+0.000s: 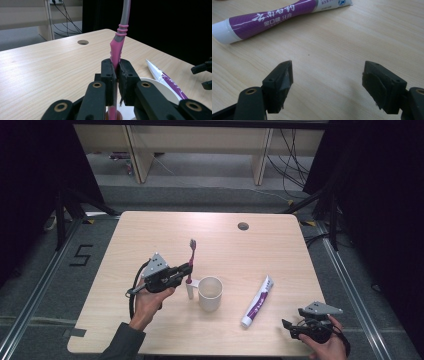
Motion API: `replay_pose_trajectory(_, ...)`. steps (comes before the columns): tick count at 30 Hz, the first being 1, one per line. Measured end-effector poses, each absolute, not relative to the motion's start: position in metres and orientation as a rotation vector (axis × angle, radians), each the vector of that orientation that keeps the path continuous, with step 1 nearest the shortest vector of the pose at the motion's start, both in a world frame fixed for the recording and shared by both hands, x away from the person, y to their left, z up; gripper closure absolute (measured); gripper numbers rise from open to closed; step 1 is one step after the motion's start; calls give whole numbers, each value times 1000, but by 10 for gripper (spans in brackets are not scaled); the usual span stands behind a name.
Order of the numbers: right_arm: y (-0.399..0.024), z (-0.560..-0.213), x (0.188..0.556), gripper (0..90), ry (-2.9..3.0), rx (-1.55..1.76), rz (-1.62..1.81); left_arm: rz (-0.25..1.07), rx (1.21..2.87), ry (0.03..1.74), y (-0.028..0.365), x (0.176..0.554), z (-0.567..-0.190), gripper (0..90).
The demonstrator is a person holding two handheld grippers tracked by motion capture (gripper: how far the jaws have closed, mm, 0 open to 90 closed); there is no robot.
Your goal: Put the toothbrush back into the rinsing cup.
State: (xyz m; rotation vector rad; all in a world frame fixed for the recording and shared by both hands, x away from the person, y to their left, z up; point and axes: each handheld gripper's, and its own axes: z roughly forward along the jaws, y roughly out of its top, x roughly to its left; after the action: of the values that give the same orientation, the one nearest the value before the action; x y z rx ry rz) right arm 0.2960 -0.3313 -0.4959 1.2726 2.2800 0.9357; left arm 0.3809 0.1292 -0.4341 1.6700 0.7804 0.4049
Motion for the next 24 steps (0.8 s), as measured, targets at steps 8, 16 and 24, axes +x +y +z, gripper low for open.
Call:
replay_pose_trajectory(8, -331, -495, 296, 254, 2288, 1271, 932, 393, 1698, 789, 131, 377, -443, 824)
replay_pose_trajectory(16, -329, -495, 295, 254, 2294, 1314, 942, 374, 1729, 796, 132, 375, -453, 819)
replay_pose_trajectory(24, -328, -496, 294, 253, 2289, 1307, 947, 358, 1772, 805, 129, 374, -457, 806)
